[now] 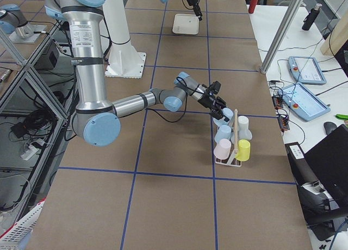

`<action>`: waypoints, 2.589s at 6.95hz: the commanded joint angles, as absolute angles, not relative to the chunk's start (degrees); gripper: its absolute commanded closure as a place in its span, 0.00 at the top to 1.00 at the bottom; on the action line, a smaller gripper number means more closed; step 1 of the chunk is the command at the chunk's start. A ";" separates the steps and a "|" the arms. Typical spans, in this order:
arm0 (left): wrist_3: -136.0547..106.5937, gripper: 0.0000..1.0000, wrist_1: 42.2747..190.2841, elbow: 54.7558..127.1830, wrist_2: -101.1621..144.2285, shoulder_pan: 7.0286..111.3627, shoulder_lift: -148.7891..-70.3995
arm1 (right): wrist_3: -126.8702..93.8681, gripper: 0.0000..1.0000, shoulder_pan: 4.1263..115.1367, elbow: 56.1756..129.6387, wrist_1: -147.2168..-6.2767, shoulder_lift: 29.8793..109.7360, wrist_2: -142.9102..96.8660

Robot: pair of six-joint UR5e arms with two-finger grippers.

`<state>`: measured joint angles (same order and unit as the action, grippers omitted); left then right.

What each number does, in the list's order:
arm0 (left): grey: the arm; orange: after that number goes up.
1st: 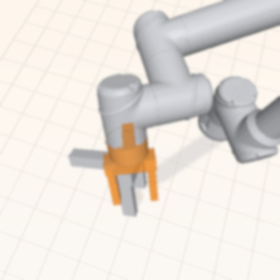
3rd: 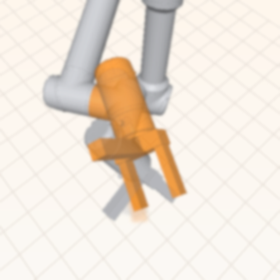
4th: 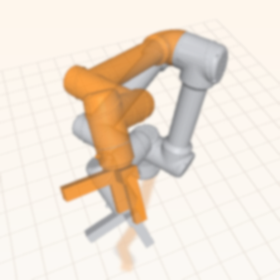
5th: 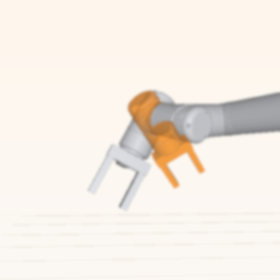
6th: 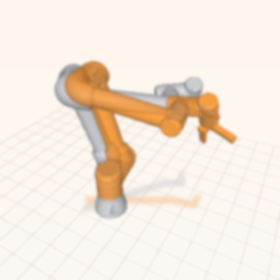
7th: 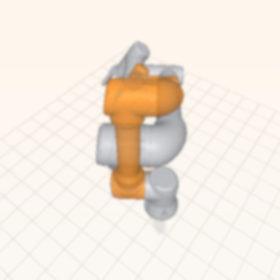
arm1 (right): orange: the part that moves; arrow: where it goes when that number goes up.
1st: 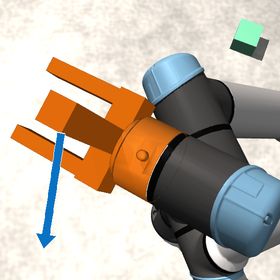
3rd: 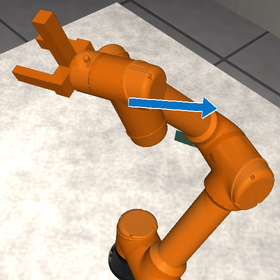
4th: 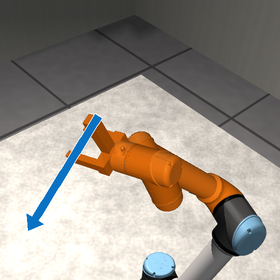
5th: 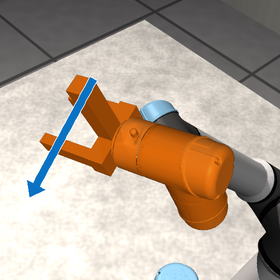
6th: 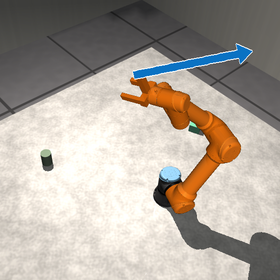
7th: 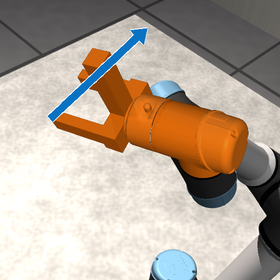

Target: Transfer IKEA cup to right arm and place on rack

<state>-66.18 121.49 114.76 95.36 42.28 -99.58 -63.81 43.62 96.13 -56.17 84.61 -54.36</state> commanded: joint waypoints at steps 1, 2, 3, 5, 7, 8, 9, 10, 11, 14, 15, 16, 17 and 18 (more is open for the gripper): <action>-66.09 1.00 121.55 114.61 95.45 42.28 -99.58 | -63.72 1.00 43.59 95.98 -56.16 84.55 -54.40; -66.09 1.00 121.64 114.61 95.54 42.28 -99.58 | -63.63 1.00 43.59 96.32 -56.16 84.55 -54.40; -65.92 1.00 121.64 114.70 95.54 42.28 -99.49 | -63.55 1.00 43.59 97.11 -55.90 84.46 -54.40; -65.13 1.00 121.20 114.87 95.62 42.45 -99.41 | -61.28 1.00 44.73 105.77 -56.60 85.25 -58.07; -55.33 1.00 117.80 115.22 98.32 46.90 -98.27 | -52.78 1.00 49.10 108.36 -60.26 86.13 -62.98; -45.89 1.00 113.08 115.14 103.66 53.02 -97.83 | -47.08 1.00 53.83 108.54 -62.64 86.22 -70.94; -35.18 1.00 109.20 115.05 104.93 57.00 -95.82 | -38.49 1.00 59.10 108.02 -65.02 86.48 -79.98; -25.41 1.00 108.03 113.57 105.72 60.87 -92.93 | -29.71 1.00 64.89 107.58 -69.65 86.48 -90.25; -16.87 1.00 106.45 110.42 112.78 66.39 -92.47 | -21.53 1.00 71.65 107.14 -75.18 86.05 -102.10; 4.43 1.00 96.17 103.57 125.84 79.77 -91.33 | -4.69 1.00 84.36 103.45 -88.90 86.30 -131.07; 6.22 1.00 96.15 99.79 131.78 83.11 -91.14 | 0.48 1.00 85.68 102.84 -94.51 86.31 -136.61; 6.15 1.00 96.59 98.54 136.88 85.75 -89.32 | 4.70 1.00 86.39 103.53 -99.44 86.66 -137.80; 4.41 1.00 96.94 98.44 137.11 87.52 -87.73 | 4.05 1.00 86.92 103.71 -99.58 86.14 -136.68; 1.78 1.00 97.29 98.35 136.76 87.80 -87.02 | 4.74 1.00 86.75 103.19 -99.06 86.92 -133.45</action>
<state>4.18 96.89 98.75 136.13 86.56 -88.28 3.69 86.54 103.48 -98.58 86.46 -135.84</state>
